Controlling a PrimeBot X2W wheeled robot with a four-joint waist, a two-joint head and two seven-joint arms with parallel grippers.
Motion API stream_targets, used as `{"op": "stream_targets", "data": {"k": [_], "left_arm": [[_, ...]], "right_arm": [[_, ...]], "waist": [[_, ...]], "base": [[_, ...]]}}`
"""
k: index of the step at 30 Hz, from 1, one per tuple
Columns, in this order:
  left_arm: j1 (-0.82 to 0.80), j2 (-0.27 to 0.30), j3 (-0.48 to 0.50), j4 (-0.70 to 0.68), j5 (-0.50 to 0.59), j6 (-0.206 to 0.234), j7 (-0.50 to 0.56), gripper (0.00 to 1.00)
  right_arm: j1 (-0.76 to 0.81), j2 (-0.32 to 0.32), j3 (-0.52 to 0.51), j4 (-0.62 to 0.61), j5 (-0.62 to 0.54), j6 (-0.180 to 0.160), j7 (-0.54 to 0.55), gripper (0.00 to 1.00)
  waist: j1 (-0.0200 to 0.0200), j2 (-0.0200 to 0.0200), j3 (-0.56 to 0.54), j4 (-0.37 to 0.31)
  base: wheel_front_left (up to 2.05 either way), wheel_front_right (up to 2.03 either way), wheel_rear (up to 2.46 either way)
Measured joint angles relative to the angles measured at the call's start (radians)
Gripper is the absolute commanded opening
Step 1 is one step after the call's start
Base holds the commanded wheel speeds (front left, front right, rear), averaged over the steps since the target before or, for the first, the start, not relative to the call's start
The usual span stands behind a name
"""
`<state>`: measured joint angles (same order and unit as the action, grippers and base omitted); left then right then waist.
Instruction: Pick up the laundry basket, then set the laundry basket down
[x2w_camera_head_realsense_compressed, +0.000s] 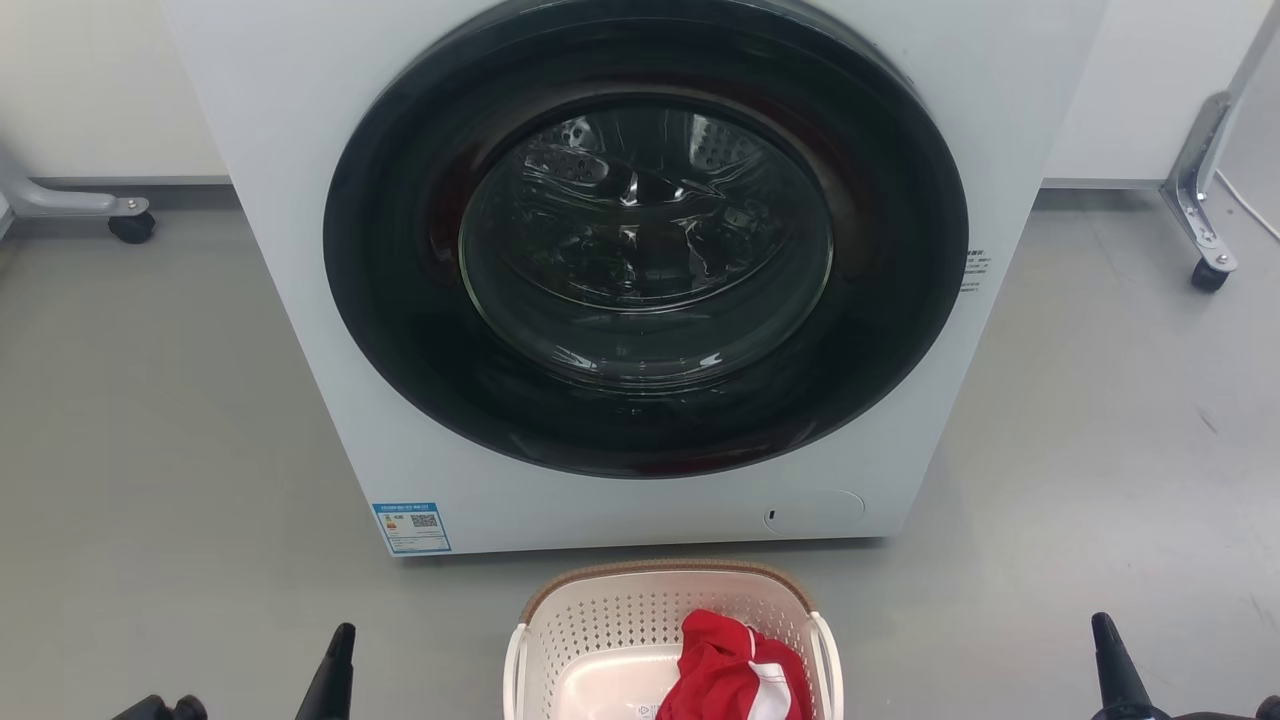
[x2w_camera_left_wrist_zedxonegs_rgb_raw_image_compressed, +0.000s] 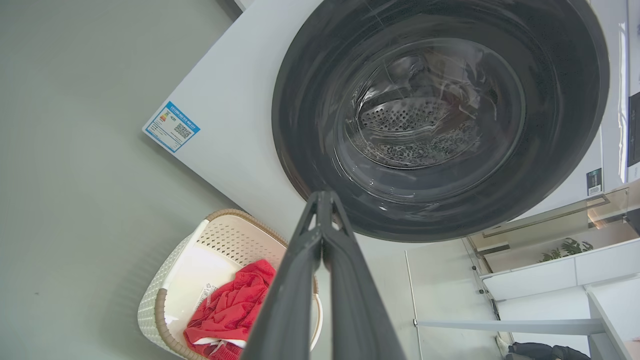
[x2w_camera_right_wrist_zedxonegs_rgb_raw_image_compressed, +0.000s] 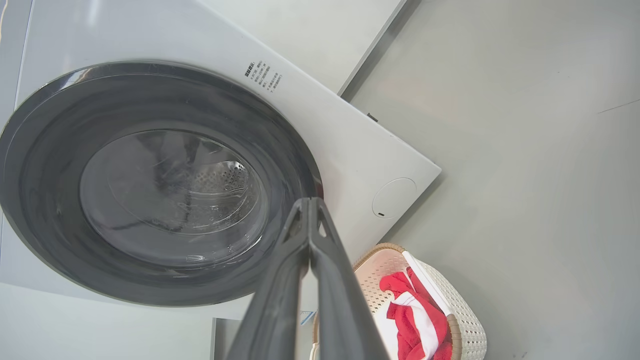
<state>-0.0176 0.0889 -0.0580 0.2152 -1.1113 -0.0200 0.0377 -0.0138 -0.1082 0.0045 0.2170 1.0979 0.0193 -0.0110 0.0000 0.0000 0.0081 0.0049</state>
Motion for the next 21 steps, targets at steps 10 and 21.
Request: {"op": "stream_targets", "data": {"k": [10, 21], "left_arm": [[-0.021, -0.016, 0.048, 0.024, -0.147, -0.034, 0.024, 0.0], [-0.033, -0.027, 0.088, 0.046, -0.283, -0.06, 0.046, 0.0]], "right_arm": [[-0.021, 0.02, -0.042, 0.025, 0.157, 0.032, 0.038, 0.0], [-0.041, 0.038, -0.082, 0.049, 0.299, 0.061, 0.073, 0.0]], "waist": [[0.0, 0.0, -0.002, -0.002], [0.0, 0.0, -0.004, -0.003]], "base": [[0.0, 0.0, 0.0], [0.0, 0.0, 0.0]]}}
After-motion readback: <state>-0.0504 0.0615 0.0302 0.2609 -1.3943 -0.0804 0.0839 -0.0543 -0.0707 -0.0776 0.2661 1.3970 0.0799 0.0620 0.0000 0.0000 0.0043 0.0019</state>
